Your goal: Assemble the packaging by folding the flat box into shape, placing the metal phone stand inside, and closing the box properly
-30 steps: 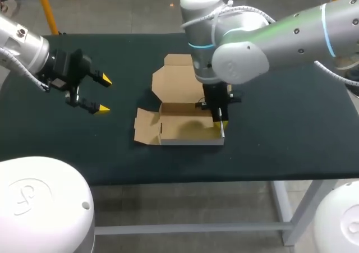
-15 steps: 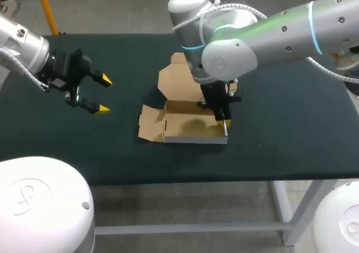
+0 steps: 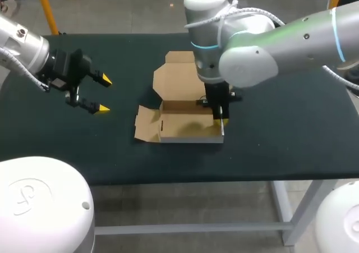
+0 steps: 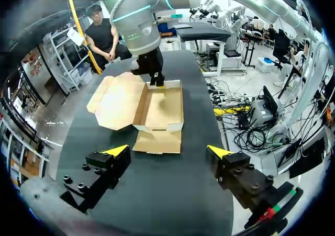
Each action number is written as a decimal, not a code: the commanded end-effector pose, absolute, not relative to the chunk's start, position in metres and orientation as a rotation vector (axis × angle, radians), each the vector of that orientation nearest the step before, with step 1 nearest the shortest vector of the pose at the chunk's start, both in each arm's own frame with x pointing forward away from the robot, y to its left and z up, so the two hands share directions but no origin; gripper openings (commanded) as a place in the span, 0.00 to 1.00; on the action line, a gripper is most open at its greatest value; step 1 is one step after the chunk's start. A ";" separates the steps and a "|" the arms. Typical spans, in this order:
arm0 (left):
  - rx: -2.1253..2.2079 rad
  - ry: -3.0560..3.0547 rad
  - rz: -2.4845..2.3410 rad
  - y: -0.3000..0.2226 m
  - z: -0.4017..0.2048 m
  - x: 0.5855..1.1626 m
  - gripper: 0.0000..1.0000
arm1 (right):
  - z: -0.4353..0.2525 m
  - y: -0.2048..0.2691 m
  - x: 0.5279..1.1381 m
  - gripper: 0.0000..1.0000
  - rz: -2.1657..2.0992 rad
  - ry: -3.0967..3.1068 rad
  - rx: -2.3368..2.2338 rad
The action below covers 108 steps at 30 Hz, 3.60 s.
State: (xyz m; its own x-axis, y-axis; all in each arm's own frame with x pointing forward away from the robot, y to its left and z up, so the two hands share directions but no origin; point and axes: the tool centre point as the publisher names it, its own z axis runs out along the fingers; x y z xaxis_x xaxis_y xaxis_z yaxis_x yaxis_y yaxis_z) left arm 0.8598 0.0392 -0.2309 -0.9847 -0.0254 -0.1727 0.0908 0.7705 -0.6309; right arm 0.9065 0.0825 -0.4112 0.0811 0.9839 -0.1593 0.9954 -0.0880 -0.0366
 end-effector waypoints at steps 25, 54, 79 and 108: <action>0.052 2.798 -1.004 0.040 -0.230 0.859 1.00 | -0.415 0.098 0.910 0.00 -0.158 2.262 2.242; 0.052 2.798 -1.004 0.040 -0.230 0.859 1.00 | -0.417 0.094 0.911 0.00 -0.179 2.259 2.255; -1.487 2.703 -1.116 0.025 -0.233 0.813 1.00 | -0.417 0.094 0.911 0.00 -0.179 2.259 2.255; -2.053 2.533 -1.170 0.025 -0.280 0.847 1.00 | -0.417 0.094 0.911 0.00 -0.179 2.259 2.255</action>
State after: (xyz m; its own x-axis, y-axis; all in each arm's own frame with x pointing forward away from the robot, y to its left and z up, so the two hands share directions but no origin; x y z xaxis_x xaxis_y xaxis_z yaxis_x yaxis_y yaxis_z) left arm 0.8299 0.0177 -0.2649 -0.2586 -0.7692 0.5844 -0.9450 0.0761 -0.3181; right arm 0.9094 0.0945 -0.4169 -0.0031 0.9993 -0.0380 0.9934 -0.0013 -0.1143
